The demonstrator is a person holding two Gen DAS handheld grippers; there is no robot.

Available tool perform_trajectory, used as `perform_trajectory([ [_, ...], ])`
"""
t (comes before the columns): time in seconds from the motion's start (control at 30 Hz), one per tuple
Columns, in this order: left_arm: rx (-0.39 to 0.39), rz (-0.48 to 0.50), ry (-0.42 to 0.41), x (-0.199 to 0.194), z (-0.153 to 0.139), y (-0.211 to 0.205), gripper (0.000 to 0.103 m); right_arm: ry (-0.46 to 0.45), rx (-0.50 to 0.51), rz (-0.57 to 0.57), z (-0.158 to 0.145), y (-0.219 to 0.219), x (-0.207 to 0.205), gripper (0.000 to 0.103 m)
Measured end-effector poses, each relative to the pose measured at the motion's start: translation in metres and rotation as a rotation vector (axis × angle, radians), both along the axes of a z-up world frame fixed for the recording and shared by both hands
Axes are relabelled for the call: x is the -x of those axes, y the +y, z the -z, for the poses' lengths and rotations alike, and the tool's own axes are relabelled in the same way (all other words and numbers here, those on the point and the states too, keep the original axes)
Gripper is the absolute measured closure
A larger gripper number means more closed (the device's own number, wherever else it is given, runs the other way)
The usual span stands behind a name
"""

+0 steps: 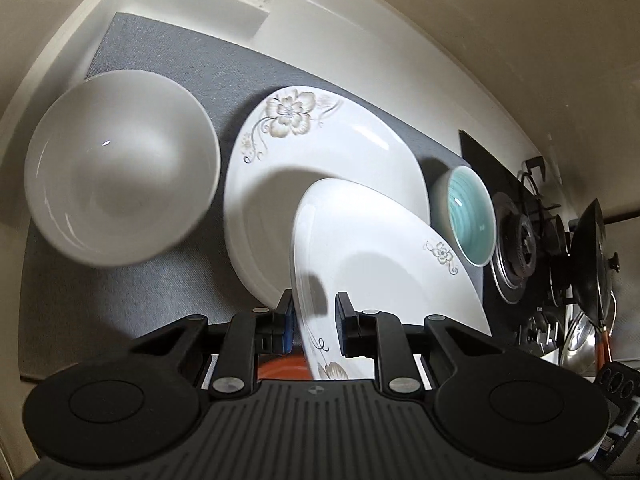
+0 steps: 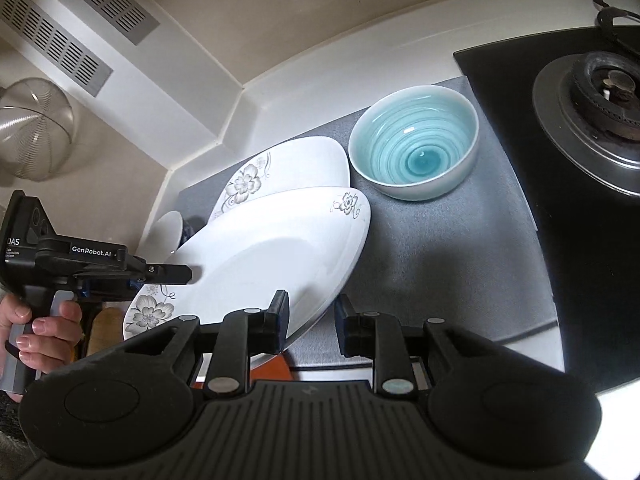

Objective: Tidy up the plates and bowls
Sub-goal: 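Lift the plate with the left tool onto the other white square plate and release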

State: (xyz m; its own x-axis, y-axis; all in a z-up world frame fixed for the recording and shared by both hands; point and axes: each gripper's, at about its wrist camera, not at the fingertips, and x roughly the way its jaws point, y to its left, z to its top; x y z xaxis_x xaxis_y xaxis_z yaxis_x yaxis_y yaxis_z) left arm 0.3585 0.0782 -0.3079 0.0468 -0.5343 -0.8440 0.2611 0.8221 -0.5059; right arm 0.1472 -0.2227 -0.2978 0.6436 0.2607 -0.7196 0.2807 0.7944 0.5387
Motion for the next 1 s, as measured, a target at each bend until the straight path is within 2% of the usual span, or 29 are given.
perform_trajectory([
  [0.17, -0.008, 0.018, -0.007, -0.008, 0.009, -0.006, 0.082, 0.013, 0.059, 0.021, 0.002, 0.003, -0.014, 0.078],
  [0.33, -0.030, 0.013, -0.026, -0.016, 0.015, -0.006, 0.081, 0.042, 0.065, 0.039, 0.012, 0.006, -0.026, 0.084],
  [0.4, -0.062, 0.007, -0.025, -0.018, 0.022, -0.006, 0.082, 0.050, 0.056, 0.047, 0.020, 0.008, -0.029, 0.086],
  [0.63, -0.043, -0.014, -0.021, -0.019, 0.020, 0.006, 0.083, 0.032, 0.031, 0.095, 0.032, 0.007, -0.036, 0.089],
  [0.73, -0.058, -0.030, -0.019, -0.012, 0.015, 0.016, 0.078, 0.029, 0.052, 0.090, 0.032, 0.010, -0.041, 0.090],
  [0.83, -0.053, -0.006, -0.057, 0.000, 0.007, 0.024, 0.071, 0.018, 0.060, 0.111, 0.035, 0.013, -0.043, 0.090],
  [1.0, -0.033, 0.046, -0.037, 0.010, 0.010, 0.019, 0.072, 0.004, 0.094, 0.110, 0.041, 0.023, -0.046, 0.090],
])
